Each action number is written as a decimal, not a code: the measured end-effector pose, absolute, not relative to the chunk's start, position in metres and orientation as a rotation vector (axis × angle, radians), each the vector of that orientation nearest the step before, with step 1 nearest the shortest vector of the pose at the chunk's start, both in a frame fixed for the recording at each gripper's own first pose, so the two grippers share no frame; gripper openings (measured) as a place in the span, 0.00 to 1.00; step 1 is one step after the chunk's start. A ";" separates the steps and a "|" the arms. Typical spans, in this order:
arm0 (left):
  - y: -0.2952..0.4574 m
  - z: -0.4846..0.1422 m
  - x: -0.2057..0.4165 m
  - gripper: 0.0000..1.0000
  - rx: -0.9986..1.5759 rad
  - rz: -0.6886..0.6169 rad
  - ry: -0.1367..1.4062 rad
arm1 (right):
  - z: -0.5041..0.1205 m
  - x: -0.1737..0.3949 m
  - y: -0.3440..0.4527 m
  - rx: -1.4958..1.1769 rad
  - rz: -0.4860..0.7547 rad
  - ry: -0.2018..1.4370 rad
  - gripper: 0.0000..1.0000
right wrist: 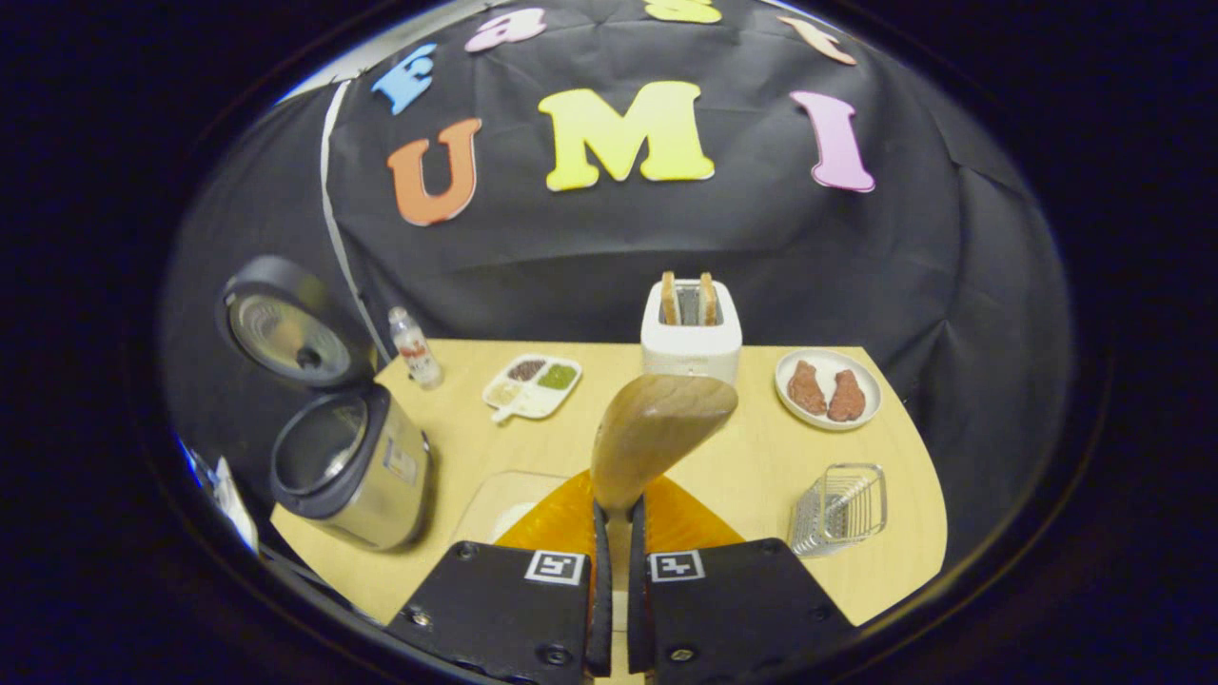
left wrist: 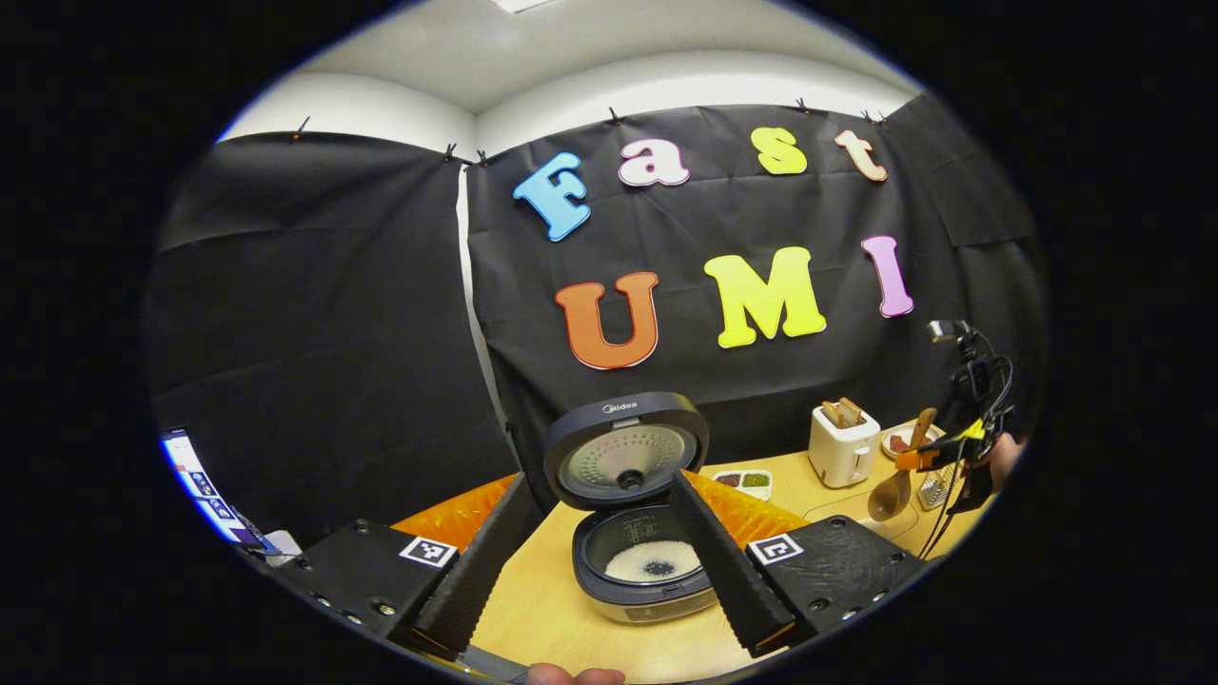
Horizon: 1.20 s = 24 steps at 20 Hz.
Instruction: Close the left gripper, press the button to open the rice cooker; take a wooden spoon from the chopstick holder with the right hand, scoop a spoonful of rice and pour it into the rice cooker, then put the wooden spoon back into the chopstick holder.
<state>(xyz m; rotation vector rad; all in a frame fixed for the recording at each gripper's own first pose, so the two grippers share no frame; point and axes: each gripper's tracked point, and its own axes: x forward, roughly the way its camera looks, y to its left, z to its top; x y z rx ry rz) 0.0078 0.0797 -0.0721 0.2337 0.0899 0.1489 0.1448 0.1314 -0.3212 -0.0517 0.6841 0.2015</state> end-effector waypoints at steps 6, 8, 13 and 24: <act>0.104 -0.083 -0.007 0.96 0.203 0.193 0.135 | -0.378 0.134 0.141 -0.228 0.181 0.729 0.12; 0.114 -0.086 -0.011 0.96 0.202 0.210 0.148 | -0.382 0.131 0.155 -0.230 0.200 0.729 0.16; 0.132 -0.088 -0.020 0.96 0.179 0.242 0.164 | -0.389 0.118 0.198 -0.053 0.248 0.785 0.12; 0.138 -0.088 -0.026 0.96 0.122 0.262 0.177 | -0.365 0.122 0.221 0.398 0.274 0.854 0.12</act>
